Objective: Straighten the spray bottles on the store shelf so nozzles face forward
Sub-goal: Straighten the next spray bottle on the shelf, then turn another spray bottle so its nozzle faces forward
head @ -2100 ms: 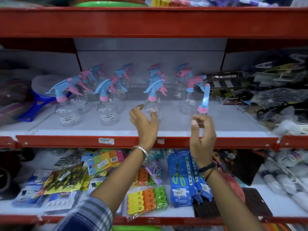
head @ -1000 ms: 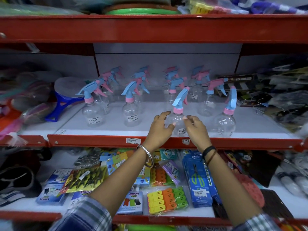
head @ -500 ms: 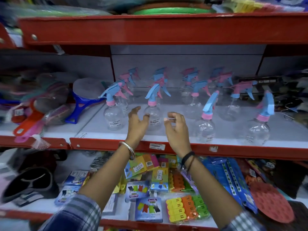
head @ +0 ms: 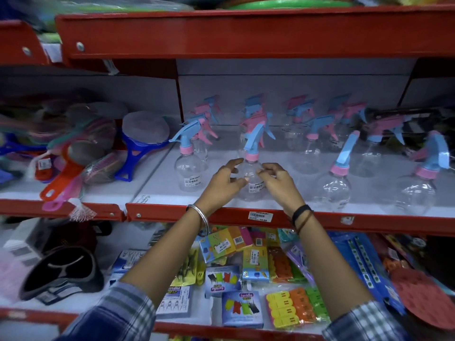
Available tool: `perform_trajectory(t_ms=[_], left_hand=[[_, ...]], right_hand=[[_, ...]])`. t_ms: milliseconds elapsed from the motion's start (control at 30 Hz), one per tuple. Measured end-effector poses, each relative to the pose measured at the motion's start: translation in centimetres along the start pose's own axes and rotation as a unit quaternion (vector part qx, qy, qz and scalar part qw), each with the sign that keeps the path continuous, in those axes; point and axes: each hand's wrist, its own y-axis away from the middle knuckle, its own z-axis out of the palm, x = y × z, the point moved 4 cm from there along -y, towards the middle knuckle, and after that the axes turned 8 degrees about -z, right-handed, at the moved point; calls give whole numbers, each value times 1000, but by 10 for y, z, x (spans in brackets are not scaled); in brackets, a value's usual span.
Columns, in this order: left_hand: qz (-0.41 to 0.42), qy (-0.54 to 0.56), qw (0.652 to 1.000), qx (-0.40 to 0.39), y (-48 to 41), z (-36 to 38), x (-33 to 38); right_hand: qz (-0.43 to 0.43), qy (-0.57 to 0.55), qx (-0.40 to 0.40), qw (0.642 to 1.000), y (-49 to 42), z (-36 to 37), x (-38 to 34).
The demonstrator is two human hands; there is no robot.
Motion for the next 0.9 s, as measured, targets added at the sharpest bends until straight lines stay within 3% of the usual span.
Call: perform_trajectory(t_ms=[267, 433, 533, 600, 667, 767, 833, 900], left_hand=[[10, -24, 1000, -7, 27, -2, 3], [14, -35, 999, 4, 37, -7, 3], [14, 24, 995, 100, 44, -23, -7], [25, 78, 977, 195, 49, -42, -16], [31, 109, 955, 273, 51, -65, -27], [2, 96, 945, 314, 38, -94, -46], [-29, 80, 955, 285, 22, -104, -58], [-62, 71, 967, 235, 8, -114, -67]], right_hand=[[-14, 17, 23, 999, 35, -1, -9], [15, 84, 54, 995, 48, 5, -14], [-34, 128, 158, 978, 63, 11, -21], [-107, 115, 238, 958, 78, 17, -35], [-201, 94, 262, 939, 90, 30, -54], [-261, 67, 175, 947, 87, 67, -74], [-215, 57, 94, 970, 70, 93, -73], [-115, 33, 26, 992, 46, 118, -67]])
